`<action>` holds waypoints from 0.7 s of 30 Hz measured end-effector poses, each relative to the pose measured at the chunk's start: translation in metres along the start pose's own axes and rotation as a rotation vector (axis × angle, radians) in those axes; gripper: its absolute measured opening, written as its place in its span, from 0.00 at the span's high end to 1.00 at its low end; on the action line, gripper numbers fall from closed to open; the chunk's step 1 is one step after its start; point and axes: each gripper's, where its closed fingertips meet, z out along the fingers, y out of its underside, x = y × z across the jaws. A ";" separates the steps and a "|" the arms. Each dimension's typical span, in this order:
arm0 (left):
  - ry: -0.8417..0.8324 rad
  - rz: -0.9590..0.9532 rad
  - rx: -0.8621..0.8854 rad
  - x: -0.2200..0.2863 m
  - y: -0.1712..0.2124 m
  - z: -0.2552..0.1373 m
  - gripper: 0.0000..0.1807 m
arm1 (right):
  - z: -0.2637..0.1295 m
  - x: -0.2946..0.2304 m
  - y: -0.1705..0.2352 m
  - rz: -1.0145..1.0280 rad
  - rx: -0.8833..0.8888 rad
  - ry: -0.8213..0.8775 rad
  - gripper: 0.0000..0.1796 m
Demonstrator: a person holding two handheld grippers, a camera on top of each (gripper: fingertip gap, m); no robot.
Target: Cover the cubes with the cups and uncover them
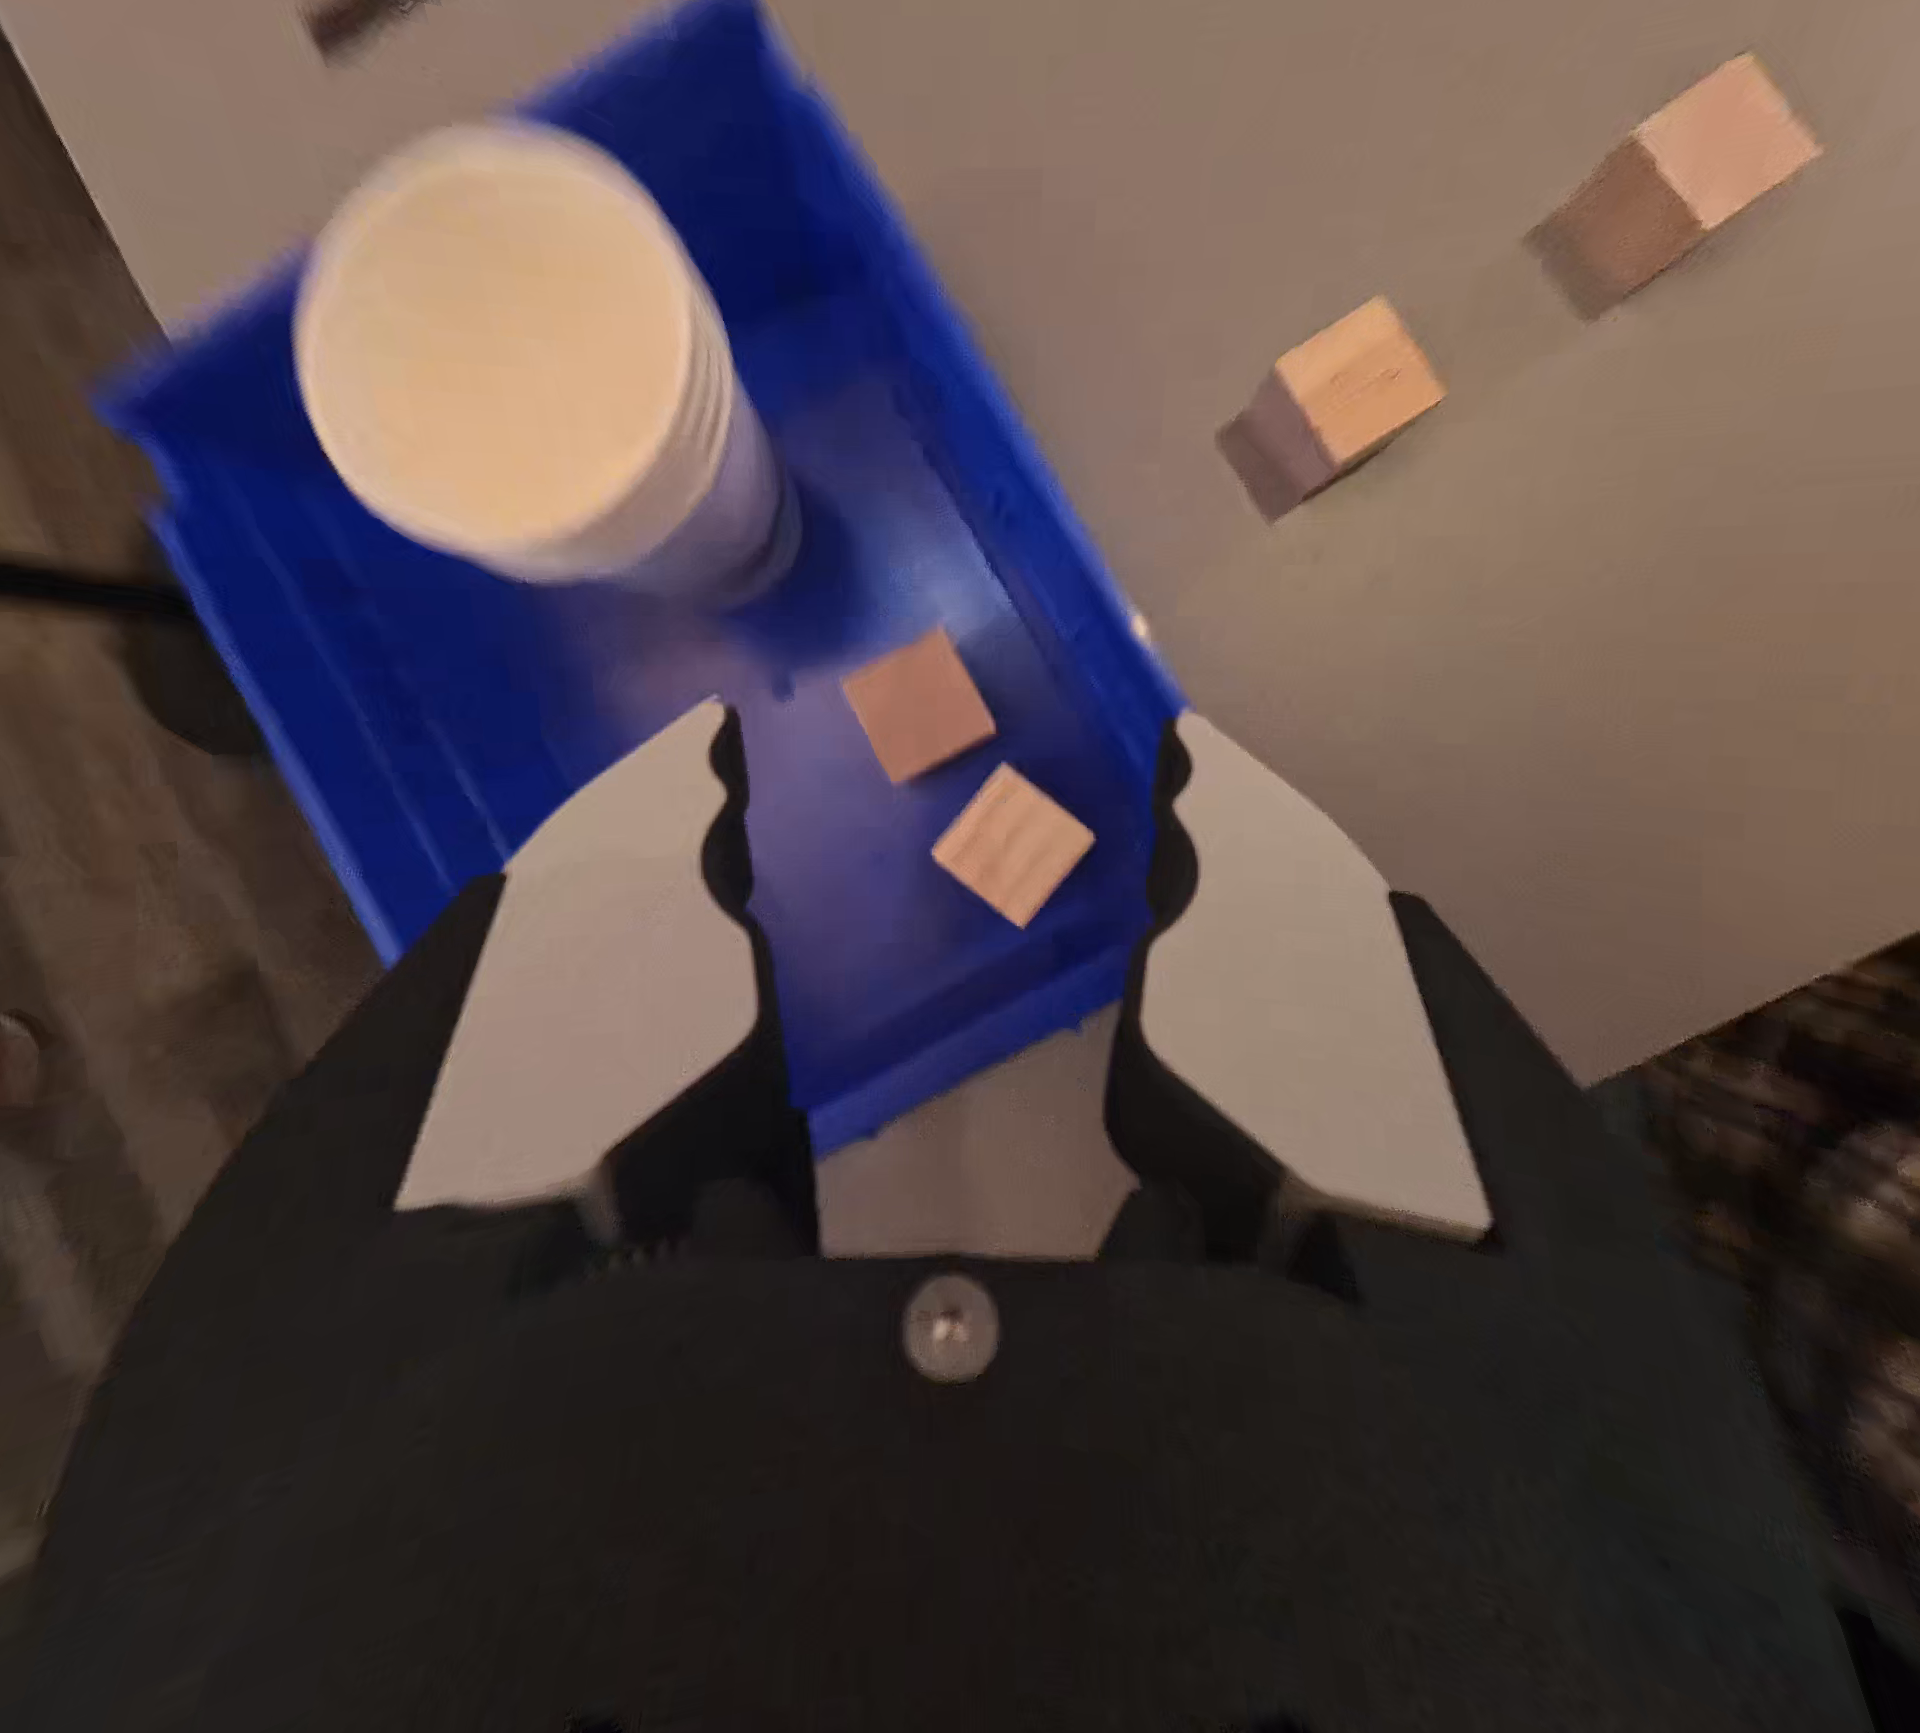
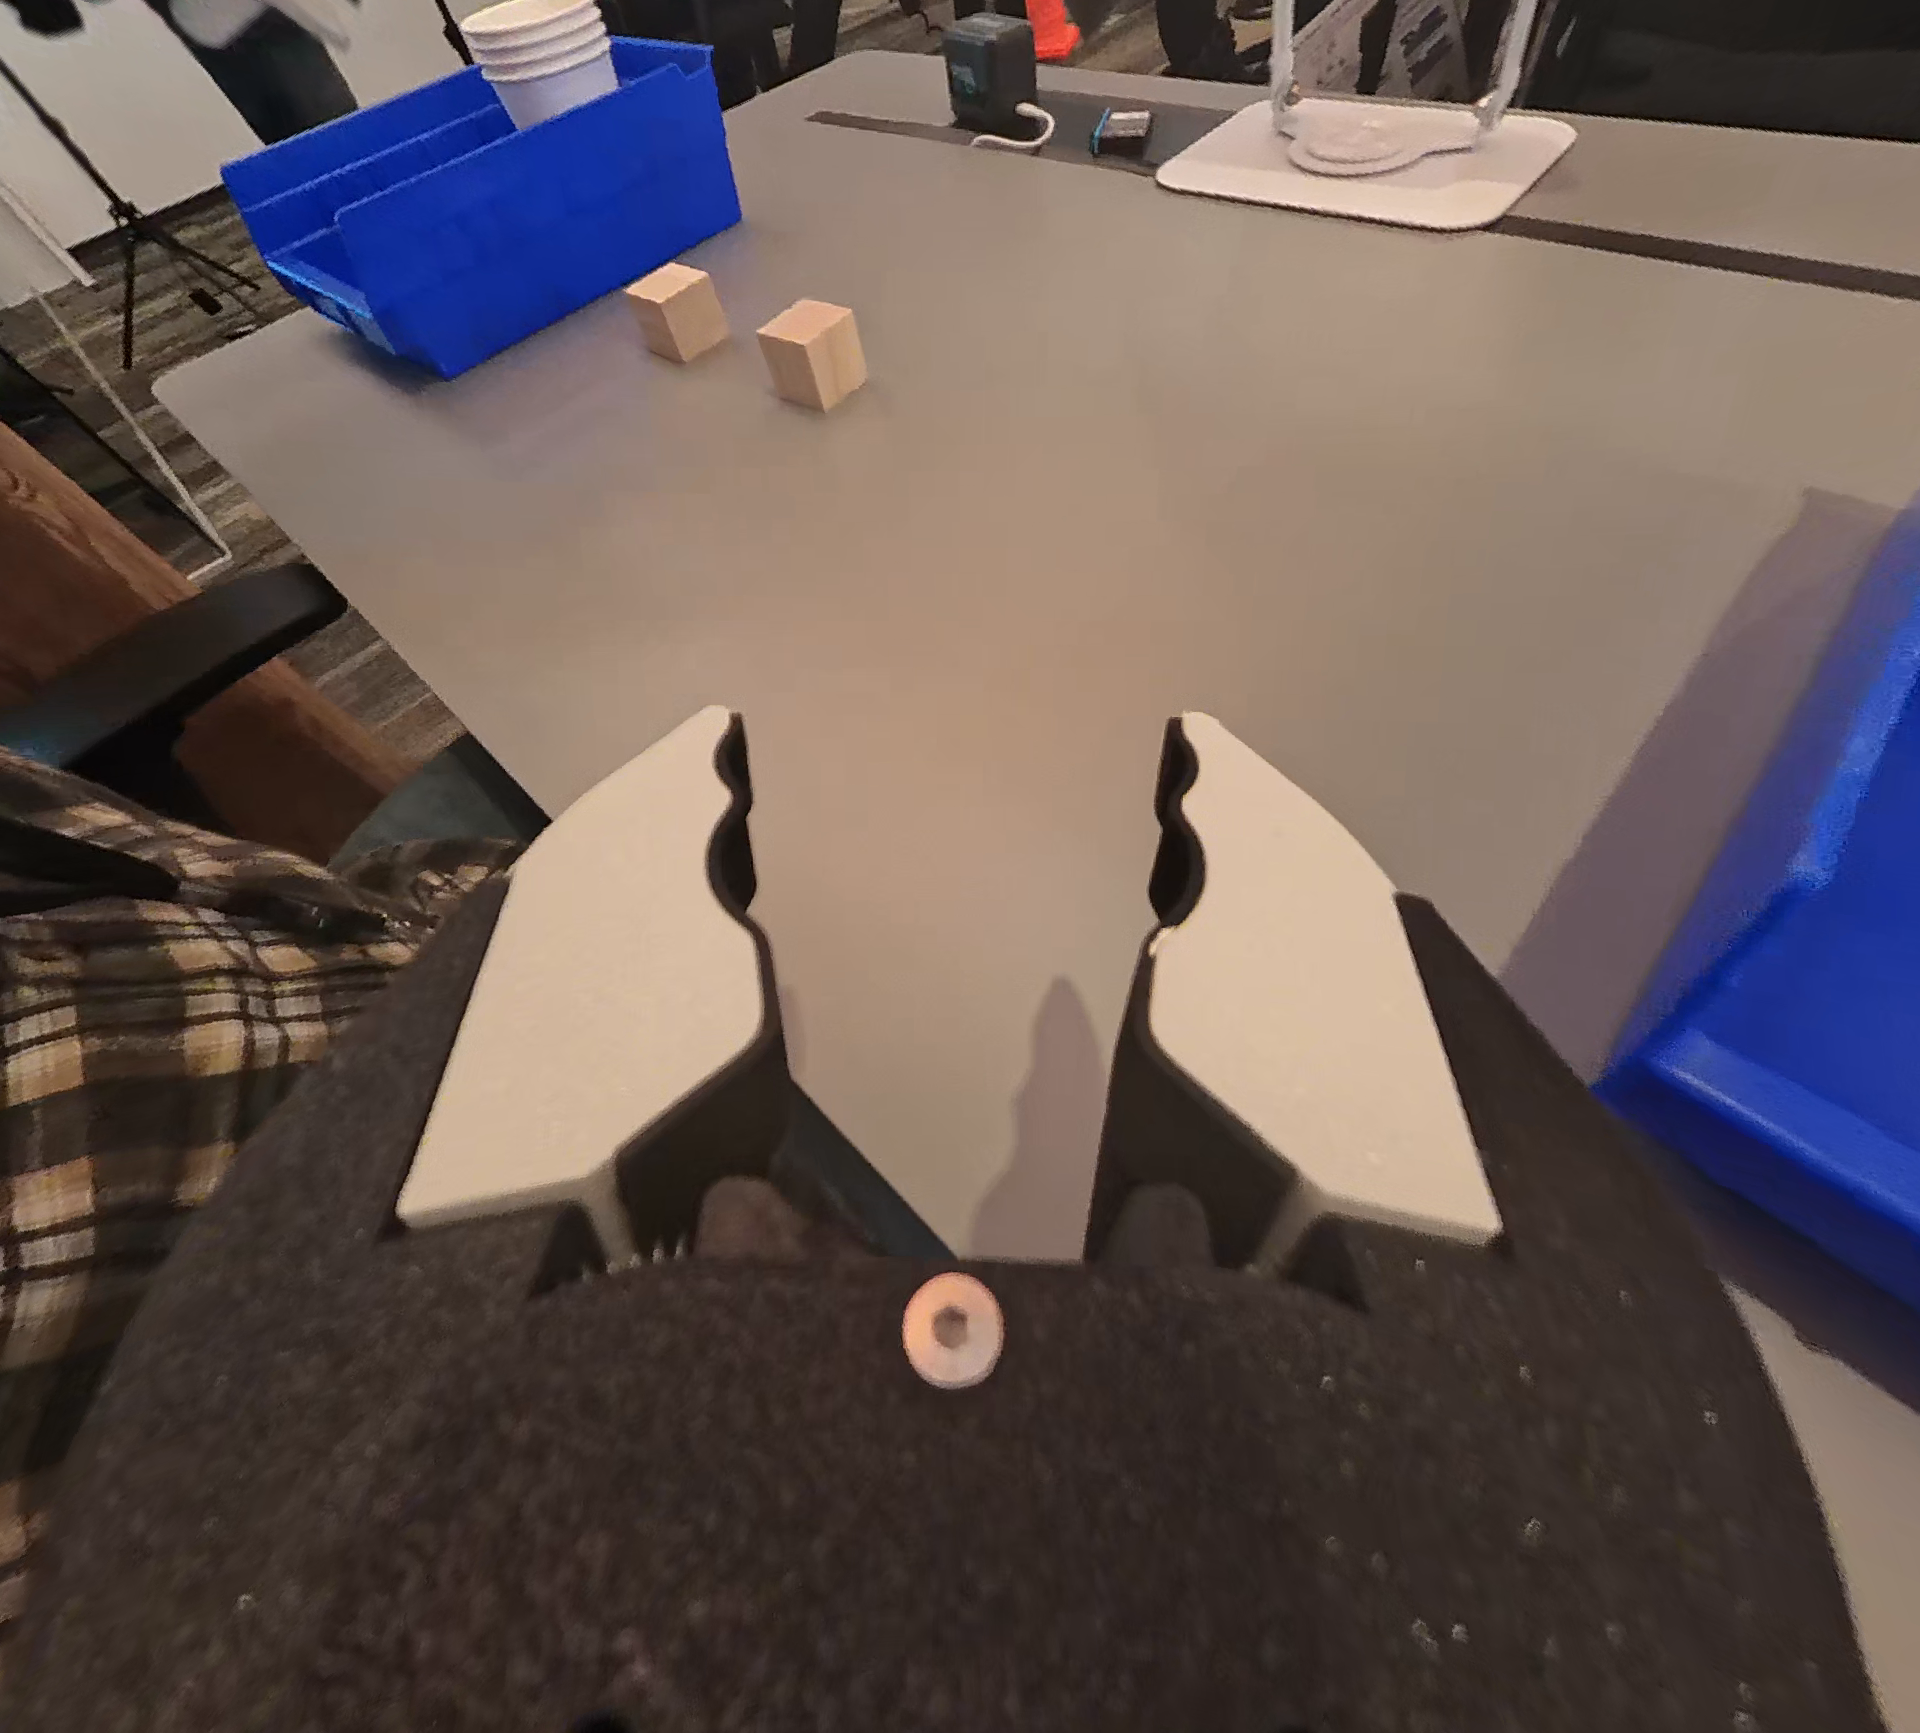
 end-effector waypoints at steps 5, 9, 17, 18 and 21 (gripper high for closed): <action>0.094 -0.088 -0.057 -0.004 0.053 0.032 0.59 | 0.012 -0.009 -0.009 -0.032 -0.019 -0.036 0.58; 0.071 -0.148 -0.086 -0.027 0.058 0.048 0.56 | 0.013 -0.016 -0.018 -0.061 -0.034 -0.033 0.58; -0.056 -0.477 -0.066 -0.041 0.051 0.074 0.58 | 0.018 -0.024 -0.031 -0.071 -0.039 -0.036 0.58; -0.054 -0.496 -0.070 -0.038 0.051 0.078 0.58 | 0.020 -0.026 -0.033 -0.078 -0.046 -0.041 0.58; -0.043 -0.513 -0.101 -0.029 0.054 0.090 0.57 | 0.026 -0.031 -0.041 -0.113 -0.070 -0.051 0.58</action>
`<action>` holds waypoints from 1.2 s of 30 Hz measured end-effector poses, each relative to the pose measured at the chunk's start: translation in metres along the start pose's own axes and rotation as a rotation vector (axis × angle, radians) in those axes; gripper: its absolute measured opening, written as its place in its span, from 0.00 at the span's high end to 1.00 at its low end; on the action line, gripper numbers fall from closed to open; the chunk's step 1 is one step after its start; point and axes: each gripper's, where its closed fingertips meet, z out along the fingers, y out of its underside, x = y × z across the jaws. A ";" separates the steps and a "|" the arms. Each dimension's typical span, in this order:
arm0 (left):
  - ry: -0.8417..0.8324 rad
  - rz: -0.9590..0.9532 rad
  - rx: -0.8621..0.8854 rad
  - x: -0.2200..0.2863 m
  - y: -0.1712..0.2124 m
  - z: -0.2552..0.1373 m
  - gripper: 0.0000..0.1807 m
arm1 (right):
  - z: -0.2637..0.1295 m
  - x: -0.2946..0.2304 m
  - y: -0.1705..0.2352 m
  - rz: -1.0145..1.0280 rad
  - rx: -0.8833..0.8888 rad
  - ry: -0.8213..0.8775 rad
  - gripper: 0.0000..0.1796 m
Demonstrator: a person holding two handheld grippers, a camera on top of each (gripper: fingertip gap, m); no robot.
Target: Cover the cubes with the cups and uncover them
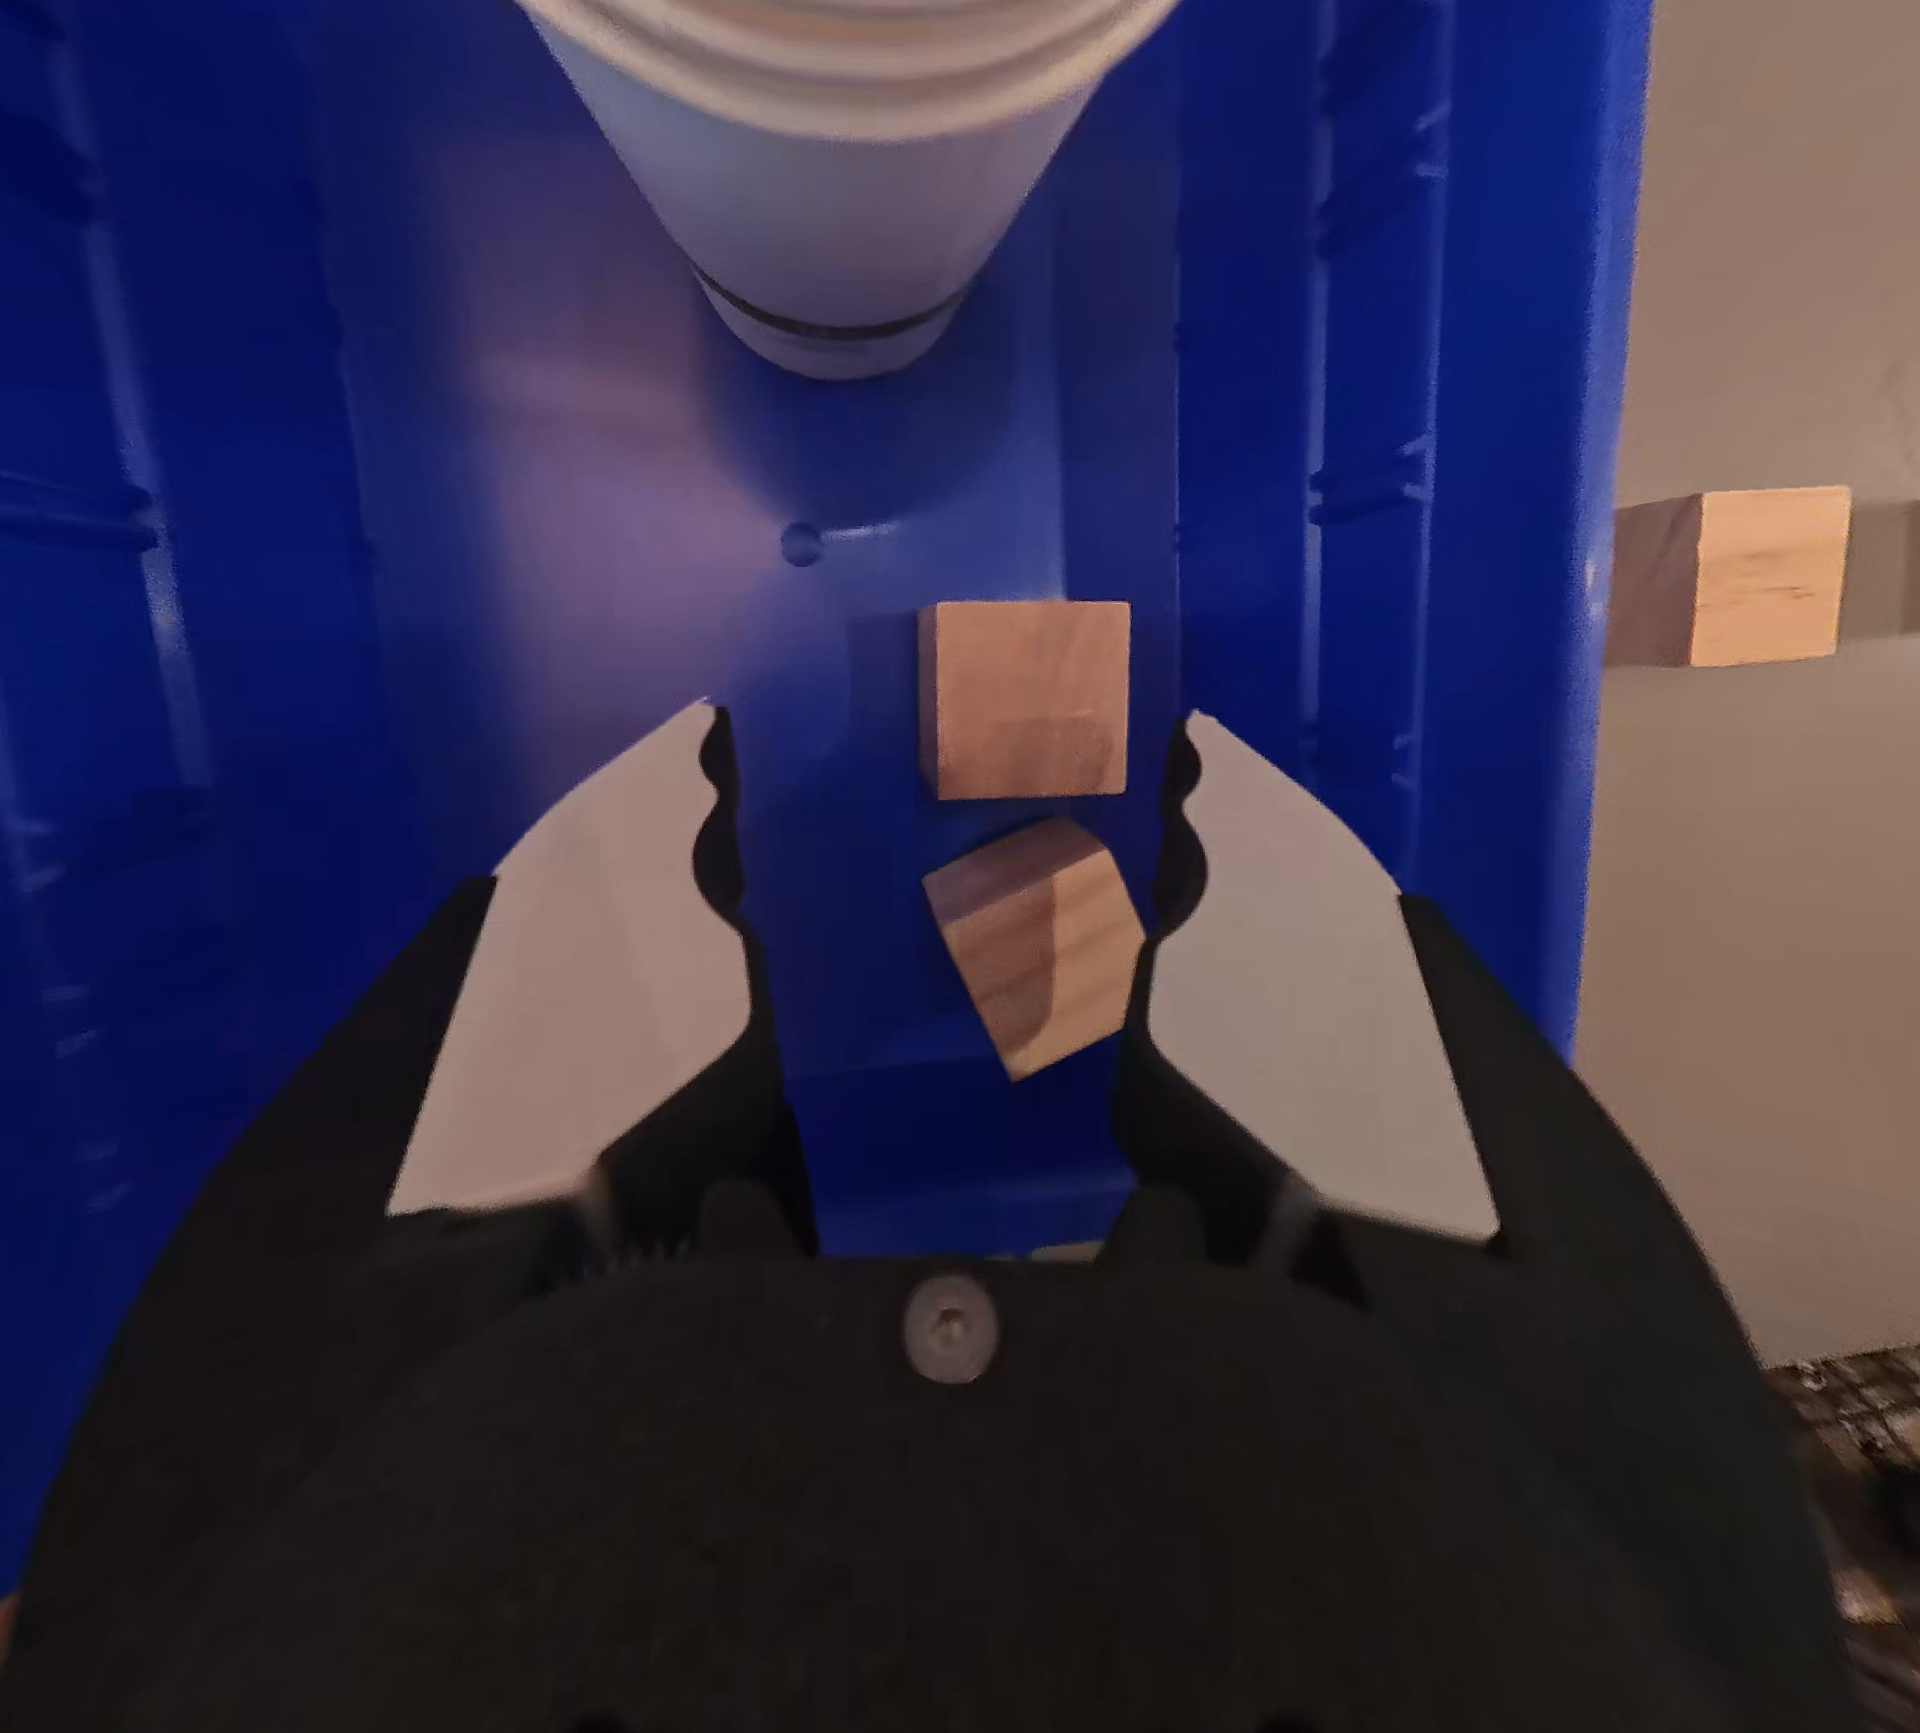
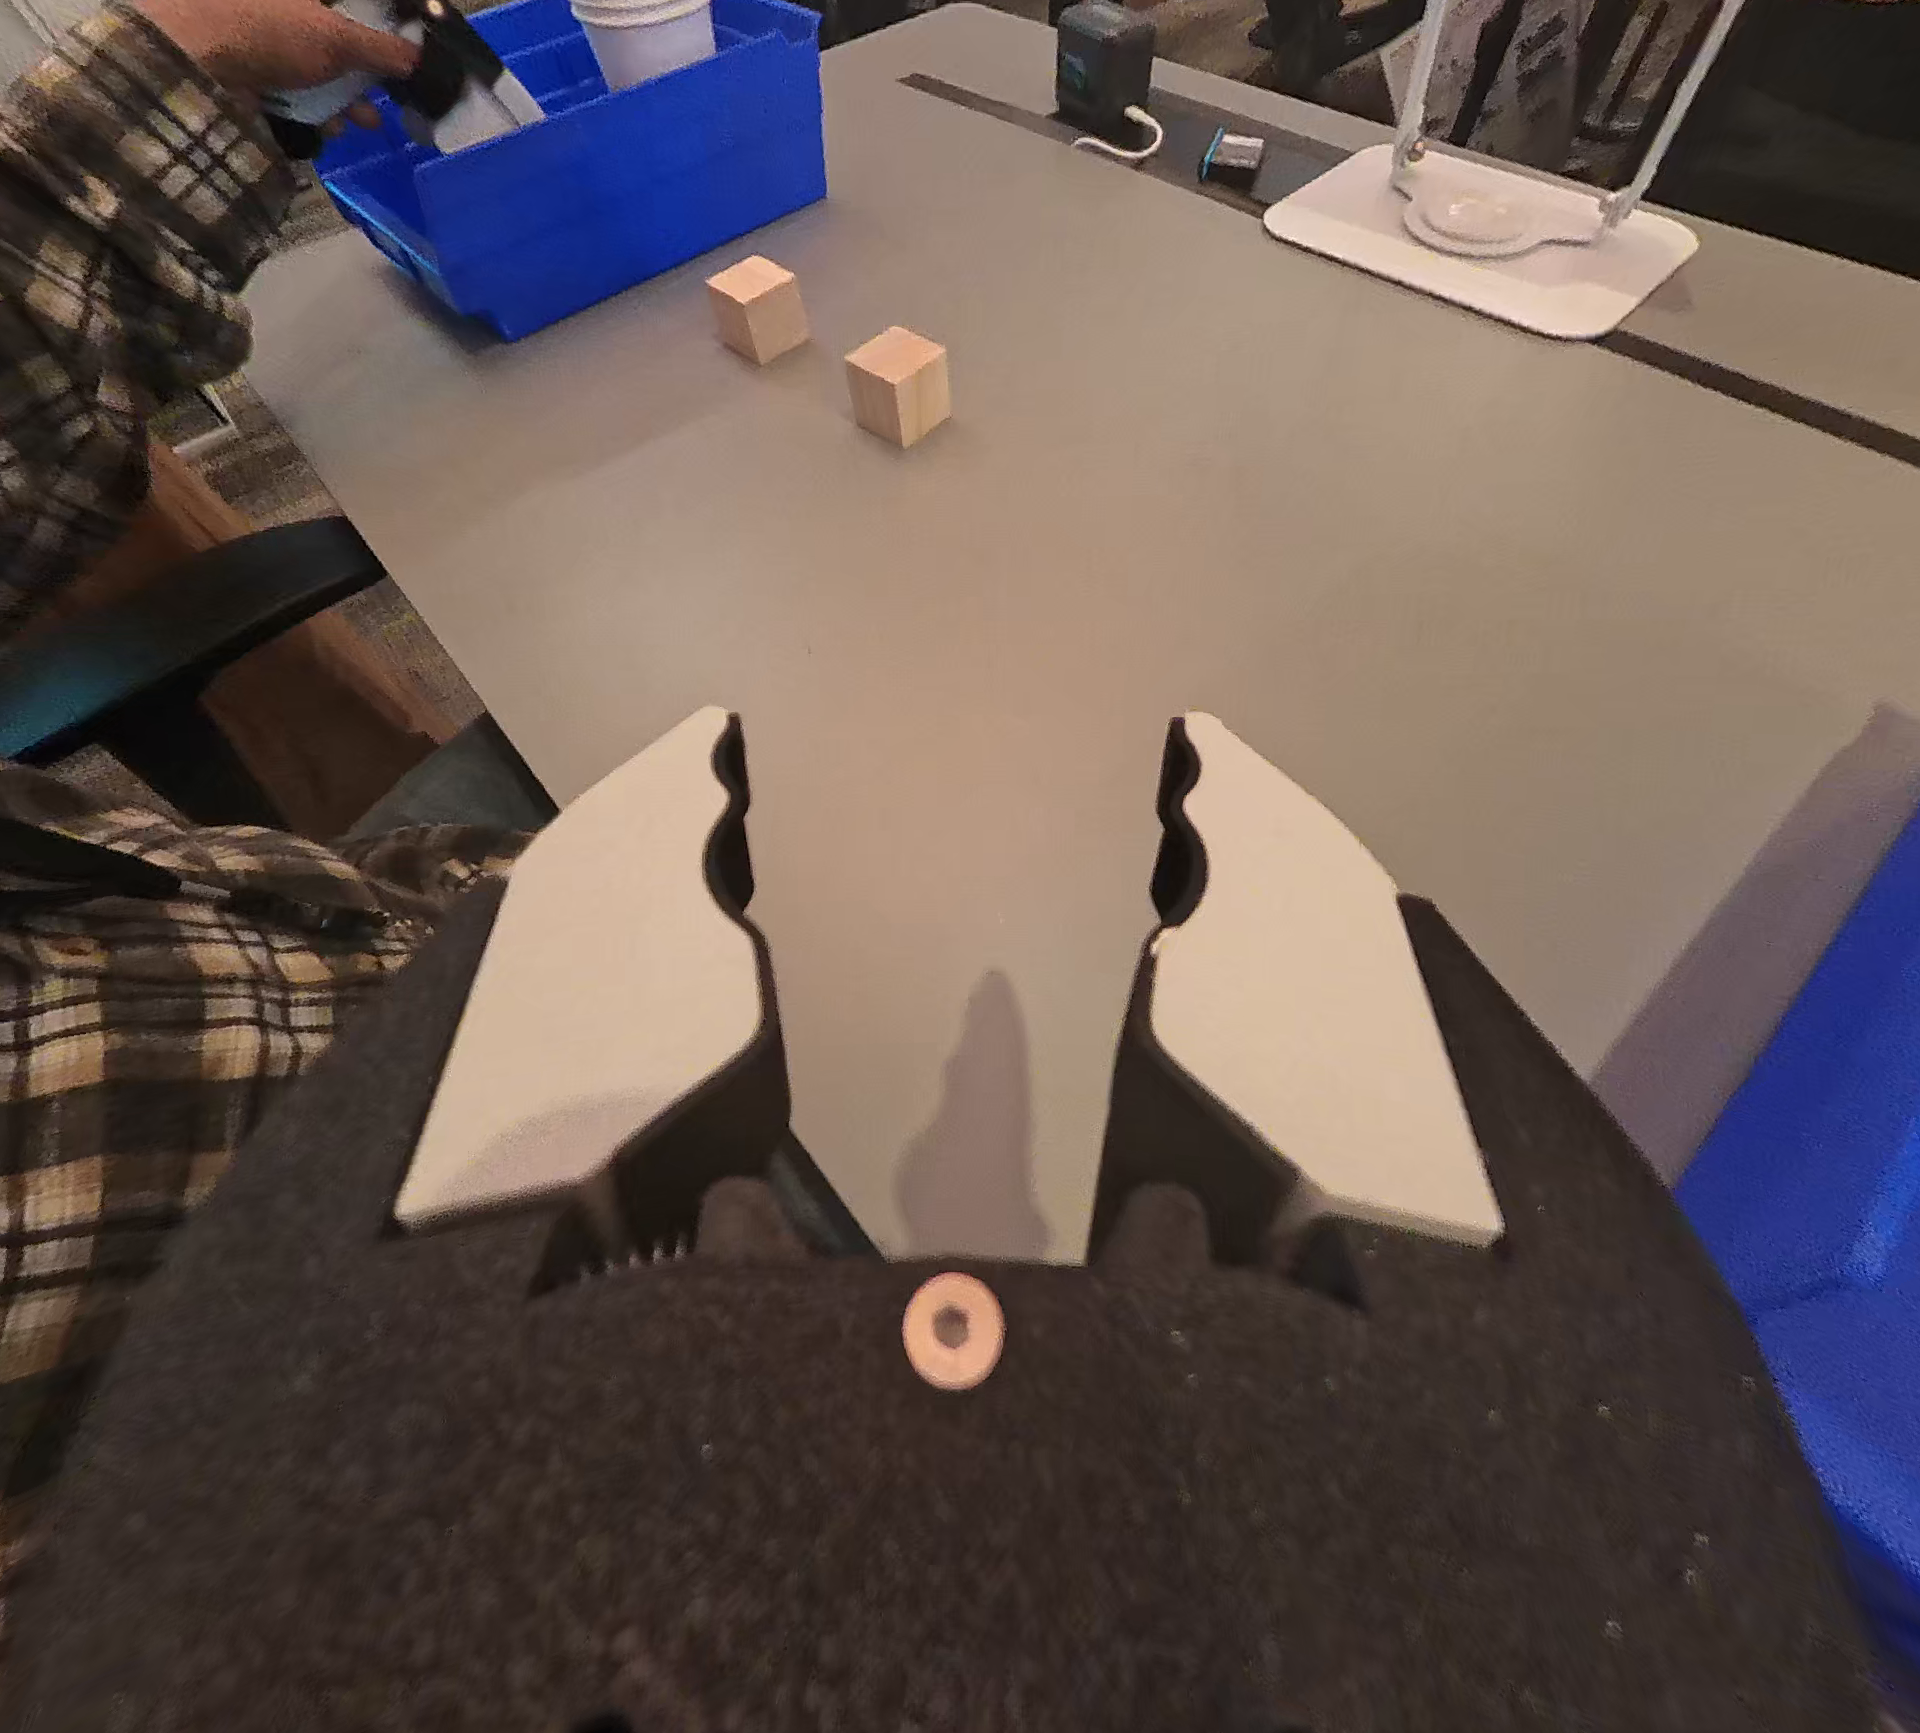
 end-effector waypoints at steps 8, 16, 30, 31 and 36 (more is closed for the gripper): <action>-0.031 0.006 -0.041 0.004 0.005 0.019 0.58 | 0.010 -0.012 -0.016 -0.051 -0.014 -0.015 0.58; -0.035 0.158 -0.058 -0.002 -0.001 0.016 0.76 | 0.003 -0.012 -0.014 -0.056 -0.016 0.012 0.58; 0.266 1.065 0.070 0.279 -0.086 -0.080 0.76 | -0.013 0.004 0.017 0.032 0.011 0.041 0.59; 0.312 1.129 0.020 0.306 -0.076 -0.061 0.76 | -0.017 0.005 0.020 0.040 0.009 0.048 0.59; 0.446 1.380 -0.154 0.387 -0.031 0.026 0.76 | -0.038 0.010 0.033 0.073 0.001 0.093 0.59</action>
